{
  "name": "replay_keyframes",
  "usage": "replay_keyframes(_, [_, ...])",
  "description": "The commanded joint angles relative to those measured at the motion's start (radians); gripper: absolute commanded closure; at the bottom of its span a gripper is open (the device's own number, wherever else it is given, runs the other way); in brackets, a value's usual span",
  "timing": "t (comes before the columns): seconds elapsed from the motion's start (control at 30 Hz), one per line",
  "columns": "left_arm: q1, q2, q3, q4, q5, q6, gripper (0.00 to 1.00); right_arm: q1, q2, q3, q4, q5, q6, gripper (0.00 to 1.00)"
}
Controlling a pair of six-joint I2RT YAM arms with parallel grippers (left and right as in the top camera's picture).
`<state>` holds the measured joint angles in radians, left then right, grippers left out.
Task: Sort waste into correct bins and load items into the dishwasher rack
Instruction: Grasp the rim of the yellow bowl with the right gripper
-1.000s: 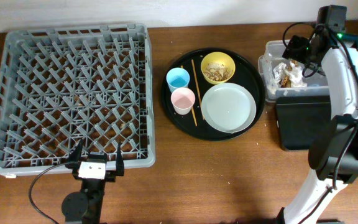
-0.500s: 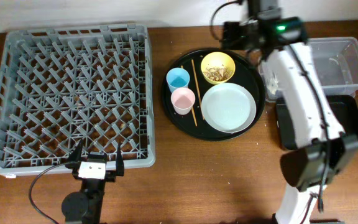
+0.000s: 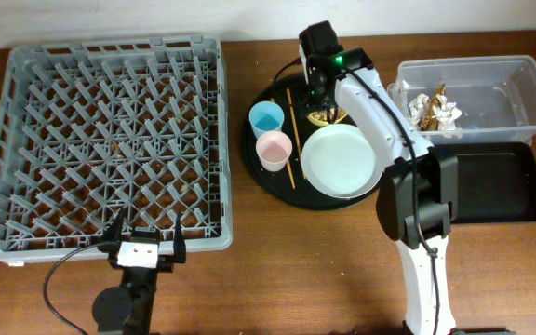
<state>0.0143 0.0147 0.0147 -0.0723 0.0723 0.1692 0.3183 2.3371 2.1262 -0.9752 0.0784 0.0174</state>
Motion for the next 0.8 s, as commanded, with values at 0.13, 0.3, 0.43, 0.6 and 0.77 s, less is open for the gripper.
replay_keyframes(0.13, [0.002, -0.006, -0.005, -0.001, 0.011, 0.016, 0.01, 0.006, 0.055, 0.004, 0.016, -0.059, -0.187, 0.45])
replay_keyframes(0.3, [0.002, -0.006, -0.005, -0.001, 0.011, 0.016, 0.01, 0.008, 0.091, 0.004, 0.034, -0.060, -0.190, 0.57])
replay_keyframes(0.43, [0.002, -0.006, -0.005, -0.001, 0.011, 0.016, 0.01, 0.010, 0.100, 0.004, 0.035, -0.067, -0.190, 0.72])
replay_keyframes(0.6, [0.002, -0.006, -0.005, -0.001, 0.011, 0.016, 0.01, 0.010, 0.106, -0.014, 0.045, -0.067, -0.189, 0.84])
replay_keyframes(0.77, [0.002, -0.006, -0.005, -0.001, 0.010, 0.016, 0.01, 0.010, 0.105, -0.023, 0.045, -0.067, -0.188, 0.96])
